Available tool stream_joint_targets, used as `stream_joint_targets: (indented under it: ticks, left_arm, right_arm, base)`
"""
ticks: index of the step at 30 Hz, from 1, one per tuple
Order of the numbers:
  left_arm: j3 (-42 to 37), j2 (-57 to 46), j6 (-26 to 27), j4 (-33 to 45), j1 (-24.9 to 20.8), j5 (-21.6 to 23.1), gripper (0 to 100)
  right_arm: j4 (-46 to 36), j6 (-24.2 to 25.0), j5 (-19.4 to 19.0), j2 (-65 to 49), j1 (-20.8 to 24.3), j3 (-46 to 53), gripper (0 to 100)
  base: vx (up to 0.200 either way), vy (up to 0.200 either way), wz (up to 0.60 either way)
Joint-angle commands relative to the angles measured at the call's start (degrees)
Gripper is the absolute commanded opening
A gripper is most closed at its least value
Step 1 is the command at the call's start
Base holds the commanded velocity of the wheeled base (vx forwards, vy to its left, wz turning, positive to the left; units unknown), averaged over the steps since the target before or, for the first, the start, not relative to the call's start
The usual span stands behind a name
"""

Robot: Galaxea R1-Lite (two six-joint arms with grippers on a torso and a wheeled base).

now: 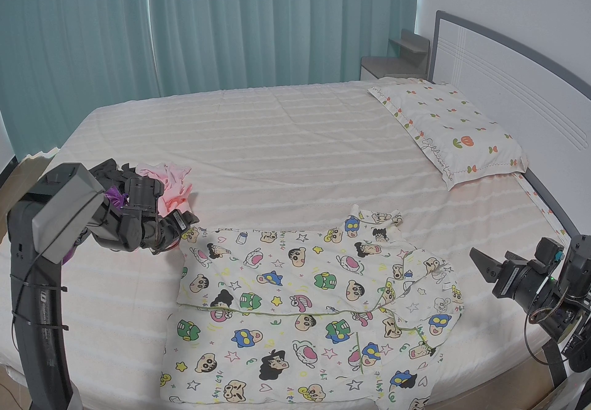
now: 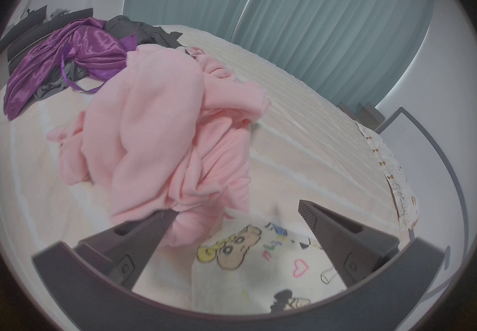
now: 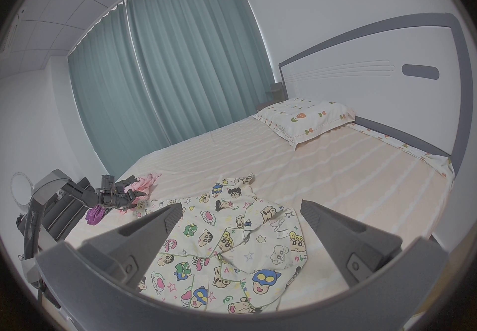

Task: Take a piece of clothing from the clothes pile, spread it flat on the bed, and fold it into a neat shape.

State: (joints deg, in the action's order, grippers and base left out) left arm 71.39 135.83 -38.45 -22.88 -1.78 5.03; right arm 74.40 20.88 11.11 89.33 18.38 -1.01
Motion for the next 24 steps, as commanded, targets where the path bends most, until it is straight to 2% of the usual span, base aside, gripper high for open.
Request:
stream_joint_targets:
  ticks: [1, 2, 3, 5, 7, 10, 15, 24]
  left_arm:
    - [-19.71, -17.88, -4.18, -3.05, -1.91, 5.07, 100]
    - [-26.3, -22.1, -6.02, -5.68, -3.49, 5.6, 100]
    - [-28.85, -23.85, -6.64, -6.74, -4.28, 6.22, 100]
    - [-31.31, -25.61, -7.17, -7.7, -4.99, 6.83, 100]
    - [-37.9, -30.45, -8.05, -8.93, -7.71, 8.06, 100]
    - [-42.56, -34.58, -9.71, -9.11, -10.35, 8.24, 100]
    - [-46.95, -38.18, -12.53, -9.2, -13.34, 8.15, 100]
    - [-51.52, -38.71, -14.2, -9.2, -13.25, 8.06, 100]
  right_arm:
    - [0.04, 2.32, -0.21, 0.67, 0.95, 1.01, 100]
    - [0.04, 2.41, -0.03, 0.84, 1.57, 1.01, 100]
    - [0.04, 2.41, 0.06, 0.67, 1.92, 1.01, 100]
    - [0.04, 2.5, 0.06, 0.4, 2.18, 1.01, 100]
    - [0.04, 2.67, 0.06, 0.4, 2.53, 1.01, 100]
    - [-0.04, 2.67, 0.06, 0.4, 2.53, 1.01, 100]
    - [-0.04, 2.67, 0.06, 0.4, 2.89, 1.01, 100]
    - [-0.04, 2.85, 0.06, 0.93, 2.89, 1.01, 100]
  base:
    - [0.0, 0.0, 0.0]
    - [0.0, 0.0, 0.0]
    - [0.0, 0.0, 0.0]
    - [0.0, 0.0, 0.0]
    - [0.0, 0.0, 0.0]
    - [-0.2, 0.0, 0.0]
    - [-0.2, 0.0, 0.0]
    - [-0.2, 0.0, 0.0]
